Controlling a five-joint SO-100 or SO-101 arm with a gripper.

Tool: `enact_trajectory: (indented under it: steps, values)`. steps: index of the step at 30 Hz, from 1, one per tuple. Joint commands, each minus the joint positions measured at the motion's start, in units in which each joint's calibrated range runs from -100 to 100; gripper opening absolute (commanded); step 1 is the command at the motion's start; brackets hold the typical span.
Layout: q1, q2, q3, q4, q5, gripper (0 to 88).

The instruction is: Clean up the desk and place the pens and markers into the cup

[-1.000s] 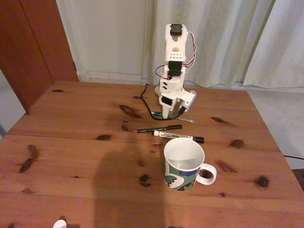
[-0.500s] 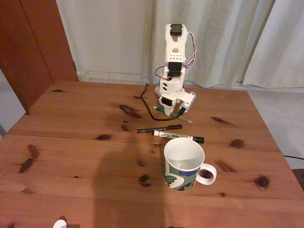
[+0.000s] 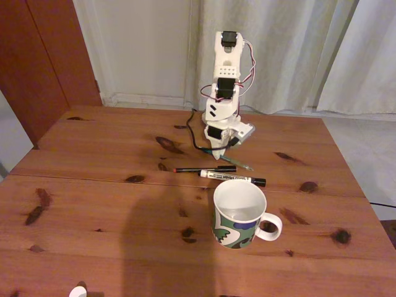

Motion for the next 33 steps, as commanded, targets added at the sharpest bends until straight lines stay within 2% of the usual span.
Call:
enact_trajectory:
  steps: [1,17,20,24,26,33]
  values:
    - [0.5,-3.4,-3.6,-1.9,-0.4,0.8]
    - [5.6,-6.9,-23.2,-2.1,-1.0,0.8]
    - [6.2,-6.9,-26.1,-6.5,-4.8,0.8]
    - [5.8,-6.8,-26.1,-18.6,-13.0,0.8]
    - [5.6,-6.5,-26.1,-23.6,-15.5,0.8]
    - [2.8,-5.9,-26.2,-35.6,-16.8,0.8]
